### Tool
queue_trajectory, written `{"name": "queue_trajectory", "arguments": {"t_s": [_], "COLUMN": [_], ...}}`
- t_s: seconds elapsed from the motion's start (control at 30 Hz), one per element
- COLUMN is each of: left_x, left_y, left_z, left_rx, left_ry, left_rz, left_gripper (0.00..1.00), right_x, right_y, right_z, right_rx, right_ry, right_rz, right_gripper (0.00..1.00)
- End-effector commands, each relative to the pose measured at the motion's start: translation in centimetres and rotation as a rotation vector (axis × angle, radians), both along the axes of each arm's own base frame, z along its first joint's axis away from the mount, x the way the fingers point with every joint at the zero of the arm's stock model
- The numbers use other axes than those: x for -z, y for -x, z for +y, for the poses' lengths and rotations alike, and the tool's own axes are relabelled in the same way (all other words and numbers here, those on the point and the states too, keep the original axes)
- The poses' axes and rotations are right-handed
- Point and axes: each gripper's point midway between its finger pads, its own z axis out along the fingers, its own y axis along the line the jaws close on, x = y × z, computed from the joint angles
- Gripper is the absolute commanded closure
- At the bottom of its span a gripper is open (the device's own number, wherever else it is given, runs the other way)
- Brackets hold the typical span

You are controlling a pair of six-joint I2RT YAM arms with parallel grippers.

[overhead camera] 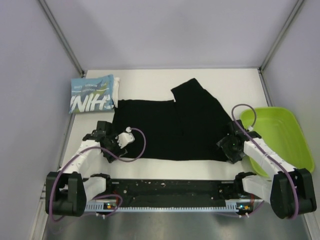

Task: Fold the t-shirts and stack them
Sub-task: Fold the flattened tshirt in 1/3 of the way

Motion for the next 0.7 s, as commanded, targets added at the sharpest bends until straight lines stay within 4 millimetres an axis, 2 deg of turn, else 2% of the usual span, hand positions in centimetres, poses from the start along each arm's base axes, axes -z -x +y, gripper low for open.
{"name": "queue_trajectory", "arguments": {"t_s": [0.0,0.1,0.17,0.23,0.3,0.33,0.4,0.5,0.57,0.67], "left_x": [0.5,1.2,1.8,2.3,2.6,2.5,2.1,1.4,1.2,0.9], "left_y": [-2.8,-2.8,-2.4,-1.9,-1.2,-0.9,0.2,3.1,5.7,7.1], "left_z": [0.7,0.6,0.5,0.5,0.6,0.7,1.1,1.5,1.7,3.7], "left_rx": [-0.002,-0.002,0.002,-0.015,-0.025,-0.036,-0.046,-0.034,-0.011,-0.063], "left_ry": [-0.045,-0.041,-0.041,-0.038,-0.042,-0.048,-0.067,-0.086,-0.093,-0.198], "left_rz": [-0.124,-0.117,-0.094,-0.060,-0.025,-0.013,0.018,0.089,0.159,0.185], "left_gripper": [0.28,0.35,0.47,0.66,0.92,1.00,1.00,1.00,1.00,1.00], "right_x": [1.5,1.9,2.6,3.0,2.8,2.5,1.8,0.4,-0.2,-0.9], "right_y": [1.1,1.2,1.8,2.5,2.5,2.3,2.2,2.5,3.2,4.9], "right_z": [-1.7,-2.6,-2.4,-1.9,-1.7,-1.6,-1.5,-1.2,-0.7,-0.4], "right_rx": [0.175,0.181,0.190,0.188,0.157,0.132,0.090,0.037,-0.001,-0.038], "right_ry": [0.039,0.089,0.081,0.055,0.044,0.039,0.035,0.020,-0.009,-0.032], "right_rz": [0.075,0.093,0.128,0.156,0.153,0.140,0.113,0.080,0.086,0.120], "right_gripper": [0.30,0.30,0.39,0.54,0.72,0.76,0.84,1.00,1.00,1.00]}}
